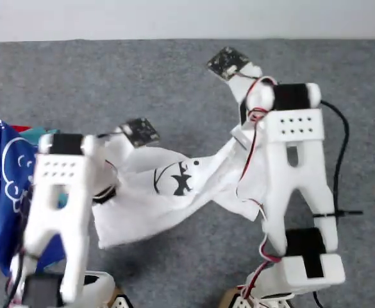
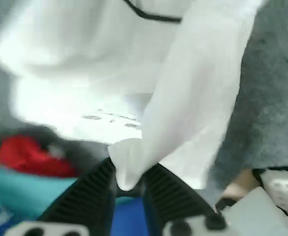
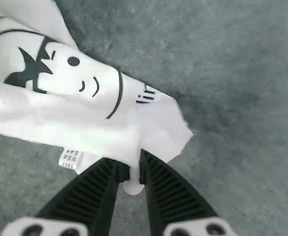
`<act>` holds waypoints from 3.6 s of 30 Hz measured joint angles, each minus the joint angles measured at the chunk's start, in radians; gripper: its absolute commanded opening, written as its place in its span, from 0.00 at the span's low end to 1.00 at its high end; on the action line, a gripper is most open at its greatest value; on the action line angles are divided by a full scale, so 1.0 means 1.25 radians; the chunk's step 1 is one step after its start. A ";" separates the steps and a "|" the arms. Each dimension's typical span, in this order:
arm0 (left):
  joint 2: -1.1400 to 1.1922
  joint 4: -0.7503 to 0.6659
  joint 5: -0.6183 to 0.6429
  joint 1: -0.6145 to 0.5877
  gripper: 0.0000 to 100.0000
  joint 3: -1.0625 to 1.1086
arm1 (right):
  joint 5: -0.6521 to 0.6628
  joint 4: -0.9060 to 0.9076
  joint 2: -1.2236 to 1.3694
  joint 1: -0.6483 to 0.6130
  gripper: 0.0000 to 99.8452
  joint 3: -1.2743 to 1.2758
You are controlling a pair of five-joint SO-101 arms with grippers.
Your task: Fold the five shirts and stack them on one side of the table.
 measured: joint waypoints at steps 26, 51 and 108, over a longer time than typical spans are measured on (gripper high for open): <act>0.093 0.056 -0.002 0.011 0.18 -0.190 | 0.000 -0.123 0.077 0.090 0.01 0.015; 0.322 -0.053 -0.176 -0.130 0.18 -0.190 | 0.000 -0.123 0.077 0.088 0.01 0.015; 0.118 0.056 -0.115 -0.075 0.01 -0.292 | 0.000 -0.054 -0.164 0.088 0.01 0.015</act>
